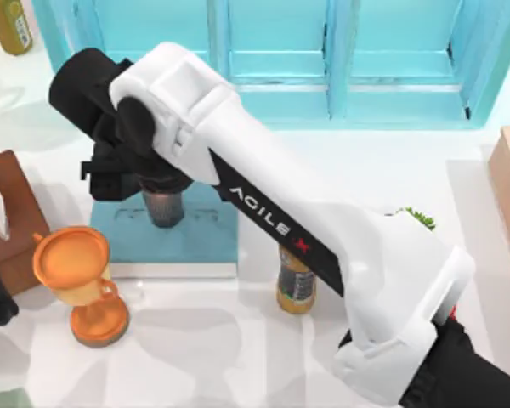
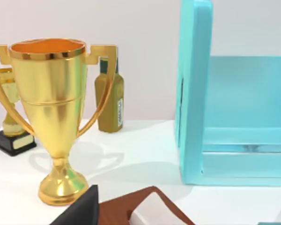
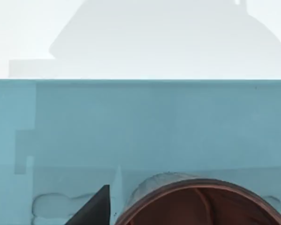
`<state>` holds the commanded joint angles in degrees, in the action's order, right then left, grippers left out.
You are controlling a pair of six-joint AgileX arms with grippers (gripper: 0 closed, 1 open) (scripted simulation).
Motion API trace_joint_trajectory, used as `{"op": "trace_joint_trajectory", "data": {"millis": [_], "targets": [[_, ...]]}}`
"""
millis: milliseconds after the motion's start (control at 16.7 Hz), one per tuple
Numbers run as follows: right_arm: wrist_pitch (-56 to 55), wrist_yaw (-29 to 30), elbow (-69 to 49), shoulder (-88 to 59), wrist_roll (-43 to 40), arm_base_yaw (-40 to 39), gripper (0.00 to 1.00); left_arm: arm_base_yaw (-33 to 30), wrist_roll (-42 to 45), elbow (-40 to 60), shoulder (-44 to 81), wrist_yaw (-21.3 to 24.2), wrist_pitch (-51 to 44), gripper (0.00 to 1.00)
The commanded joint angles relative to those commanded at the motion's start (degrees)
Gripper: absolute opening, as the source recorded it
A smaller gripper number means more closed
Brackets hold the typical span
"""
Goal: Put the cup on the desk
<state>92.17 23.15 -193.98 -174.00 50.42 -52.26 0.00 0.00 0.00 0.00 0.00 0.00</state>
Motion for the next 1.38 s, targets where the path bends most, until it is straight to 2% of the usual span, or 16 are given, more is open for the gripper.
{"op": "trace_joint_trajectory", "data": {"millis": [600, 1200, 1380], "targets": [[0.0, 0.0, 0.0, 0.0, 0.0, 0.0, 0.02, 0.0, 0.0, 0.0, 0.0, 0.0, 0.0, 1.0], [-0.1, -0.03, 0.17, 0.15, 0.07, -0.24, 0.0, 0.0, 0.0, 0.0, 0.0, 0.0, 0.0, 1.0], [-1.85, -0.14, 4.19, 3.53, -0.06, -0.3, 0.0, 0.0, 0.0, 0.0, 0.0, 0.0, 0.0, 1.0]]}}
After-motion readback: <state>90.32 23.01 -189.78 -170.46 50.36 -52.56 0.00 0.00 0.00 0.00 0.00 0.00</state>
